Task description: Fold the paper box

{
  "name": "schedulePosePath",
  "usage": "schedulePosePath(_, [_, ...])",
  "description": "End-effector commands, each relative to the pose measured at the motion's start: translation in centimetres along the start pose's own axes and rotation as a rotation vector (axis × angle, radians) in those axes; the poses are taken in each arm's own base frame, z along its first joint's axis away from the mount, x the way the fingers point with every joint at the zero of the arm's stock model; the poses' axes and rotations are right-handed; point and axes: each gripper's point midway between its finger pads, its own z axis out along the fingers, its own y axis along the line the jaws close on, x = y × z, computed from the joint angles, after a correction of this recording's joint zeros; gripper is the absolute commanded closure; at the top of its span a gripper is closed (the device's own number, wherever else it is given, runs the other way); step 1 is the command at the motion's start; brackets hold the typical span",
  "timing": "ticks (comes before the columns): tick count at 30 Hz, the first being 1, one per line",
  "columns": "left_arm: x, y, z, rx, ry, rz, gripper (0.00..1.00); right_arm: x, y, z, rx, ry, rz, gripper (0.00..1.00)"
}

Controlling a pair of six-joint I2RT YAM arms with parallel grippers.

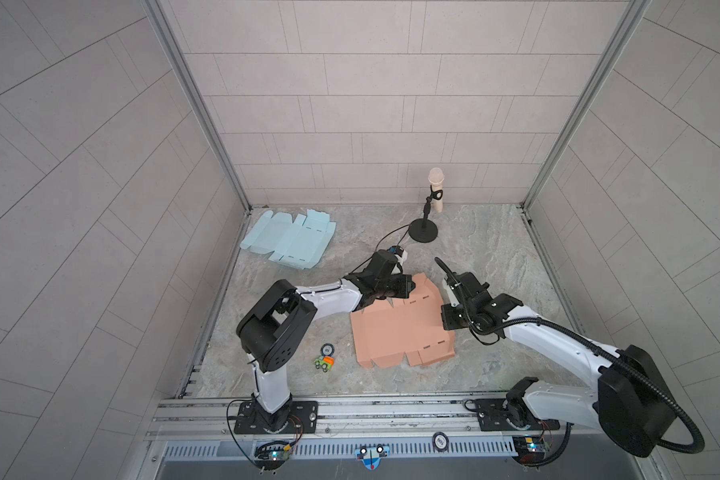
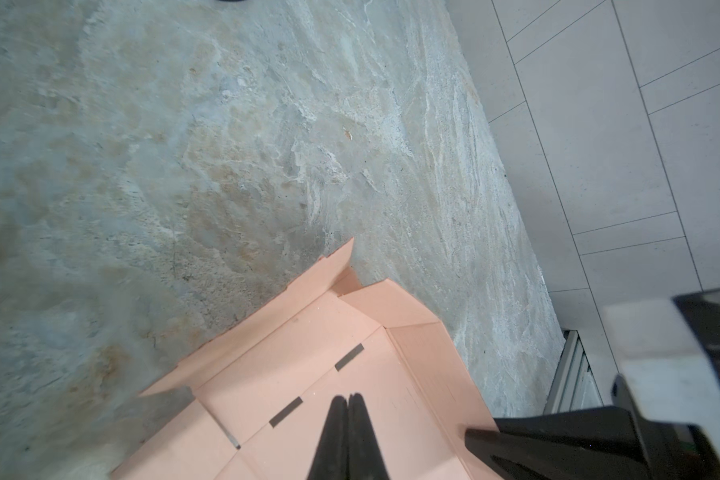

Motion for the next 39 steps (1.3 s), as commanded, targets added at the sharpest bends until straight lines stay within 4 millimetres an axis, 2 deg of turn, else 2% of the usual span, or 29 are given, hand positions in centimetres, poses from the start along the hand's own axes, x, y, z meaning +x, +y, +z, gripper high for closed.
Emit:
schedulePosePath(1, [-0.9, -0.1, 1.0, 0.006, -0.001, -0.018, 1.0, 0.3, -0.3, -0.2, 0.024, -0.01, -0.023, 1.0])
schedulePosePath(6, [-1.5, 0.8, 2.8, -0.027, 0.004, -0.038, 1.0, 0.1, 0.4, -0.5, 0.001, -0.032, -0.031, 1.0])
schedulePosePath(11, [-2.8, 1.8, 3.6, -0.038, -0.026, -0.085, 1.0, 0.2, 0.7, -0.5, -0.002, -0.032, -0.041, 1.0])
schedulePosePath(17, [-3.3, 1.3, 4.4, -0.004, -0.019, -0.083, 1.0, 0.1, 0.9, -0.6, -0.005, -0.034, -0.05, 1.0])
schedulePosePath(25, [-2.0, 0.3, 4.5, 0.057, 0.008, -0.078, 1.0, -0.1, 1.0, -0.5, -0.004, -0.036, -0.055, 1.0])
schedulePosePath(30, [-1.2, -0.4, 3.4, 0.091, 0.005, -0.082, 1.0, -0.3, 1.0, -0.3, 0.003, -0.033, -0.059, 1.0])
schedulePosePath(39, [1.1, -2.9, 2.1, 0.131, 0.04, -0.037, 1.0, -0.4, 0.8, -0.2, 0.019, -0.03, -0.069, 1.0])
